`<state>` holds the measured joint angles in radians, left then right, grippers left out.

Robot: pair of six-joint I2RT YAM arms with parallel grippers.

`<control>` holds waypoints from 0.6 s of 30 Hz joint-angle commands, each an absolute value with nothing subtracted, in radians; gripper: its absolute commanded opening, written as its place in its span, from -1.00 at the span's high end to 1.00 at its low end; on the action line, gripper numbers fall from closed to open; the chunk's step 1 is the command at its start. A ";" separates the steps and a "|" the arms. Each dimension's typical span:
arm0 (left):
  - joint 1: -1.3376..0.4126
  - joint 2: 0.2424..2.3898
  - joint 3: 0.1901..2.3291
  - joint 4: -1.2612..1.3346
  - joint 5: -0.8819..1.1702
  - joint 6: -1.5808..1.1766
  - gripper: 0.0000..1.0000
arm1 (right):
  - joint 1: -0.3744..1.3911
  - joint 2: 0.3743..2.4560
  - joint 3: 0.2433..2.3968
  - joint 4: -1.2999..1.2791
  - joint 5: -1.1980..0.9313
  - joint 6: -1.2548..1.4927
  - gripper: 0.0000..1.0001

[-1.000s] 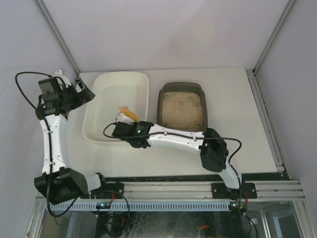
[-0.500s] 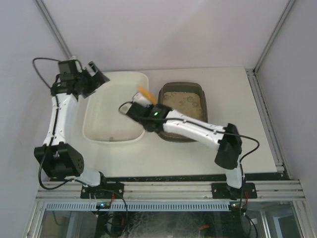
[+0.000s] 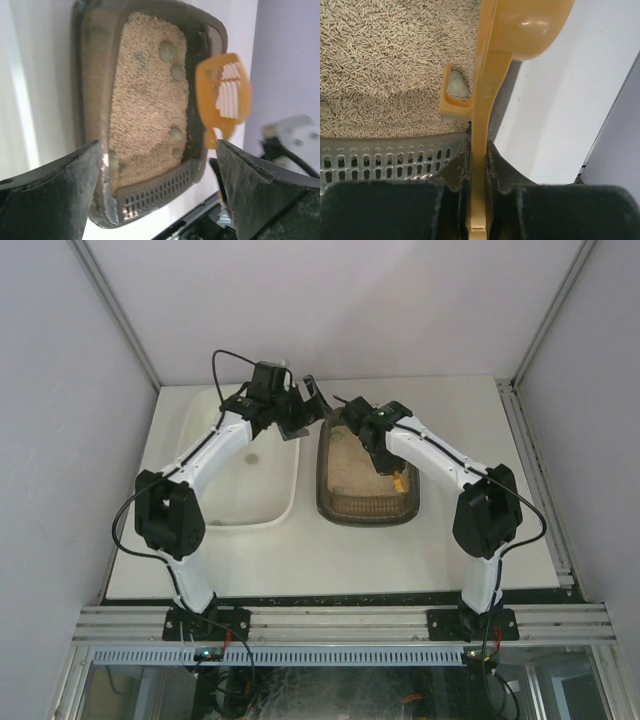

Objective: Clean the litter box

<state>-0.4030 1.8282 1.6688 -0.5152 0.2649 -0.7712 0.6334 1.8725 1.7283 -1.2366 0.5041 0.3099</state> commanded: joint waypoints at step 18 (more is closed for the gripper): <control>-0.330 1.514 1.319 -0.352 0.278 -0.733 -0.99 | 0.571 2.099 1.807 -1.121 0.503 0.363 1.00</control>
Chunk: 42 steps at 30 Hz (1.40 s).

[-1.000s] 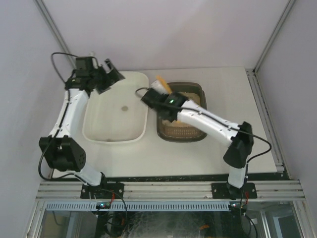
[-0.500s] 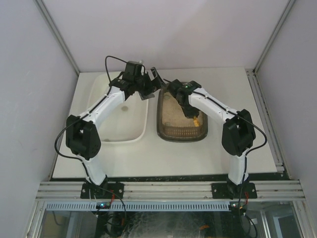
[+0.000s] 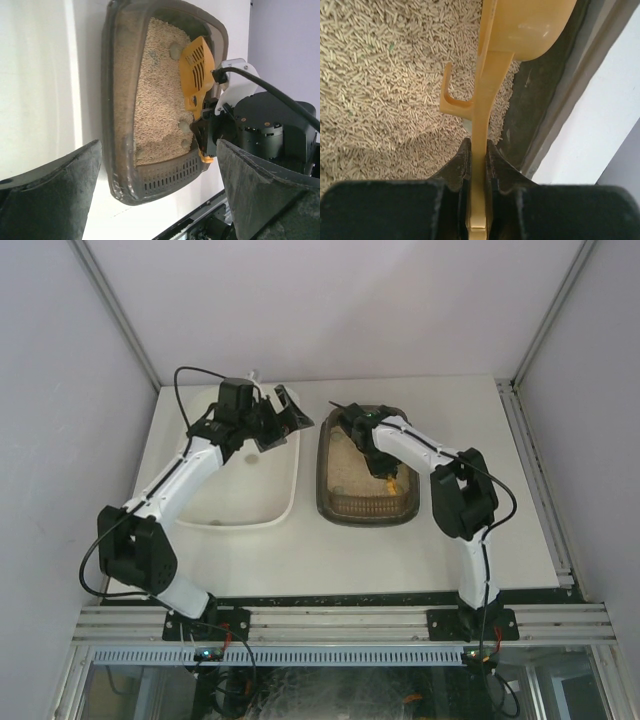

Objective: Clean the litter box

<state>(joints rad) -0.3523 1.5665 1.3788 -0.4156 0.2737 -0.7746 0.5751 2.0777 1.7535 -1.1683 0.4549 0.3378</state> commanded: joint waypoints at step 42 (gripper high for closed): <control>-0.311 1.605 1.258 -0.394 0.315 -0.650 -0.99 | 0.349 1.836 1.314 -0.339 -0.466 0.540 1.00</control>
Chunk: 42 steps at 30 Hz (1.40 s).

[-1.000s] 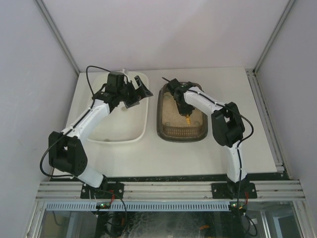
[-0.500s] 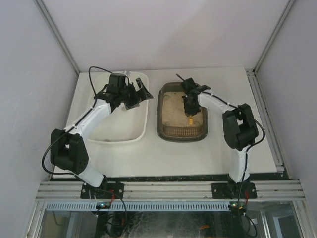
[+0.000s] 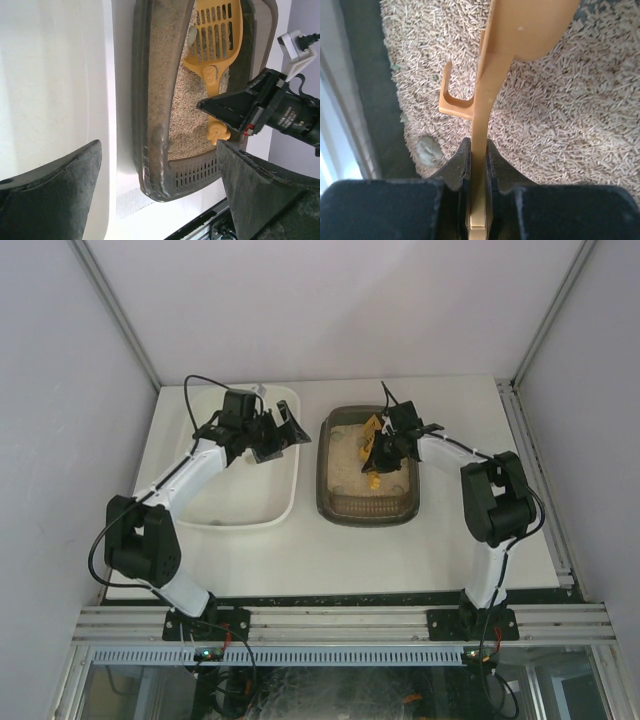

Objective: Clean the litter box

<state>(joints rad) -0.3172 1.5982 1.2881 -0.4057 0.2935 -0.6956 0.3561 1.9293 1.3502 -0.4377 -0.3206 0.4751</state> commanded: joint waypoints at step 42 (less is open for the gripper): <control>-0.239 1.291 1.068 -0.509 0.174 -0.397 -0.99 | 0.214 1.518 0.364 1.503 -0.830 1.439 1.00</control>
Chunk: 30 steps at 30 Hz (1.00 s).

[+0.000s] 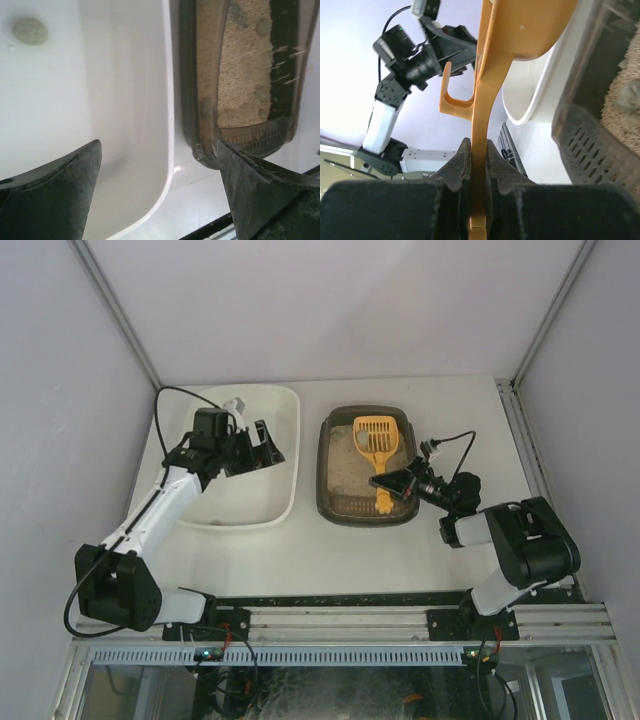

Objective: Clean the litter box

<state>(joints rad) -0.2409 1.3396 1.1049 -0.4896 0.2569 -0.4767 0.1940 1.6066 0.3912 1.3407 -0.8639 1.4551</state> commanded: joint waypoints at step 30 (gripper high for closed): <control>-0.210 1.402 1.445 -0.781 -0.012 -0.128 -0.99 | 0.244 1.431 0.400 1.009 -0.748 1.249 1.00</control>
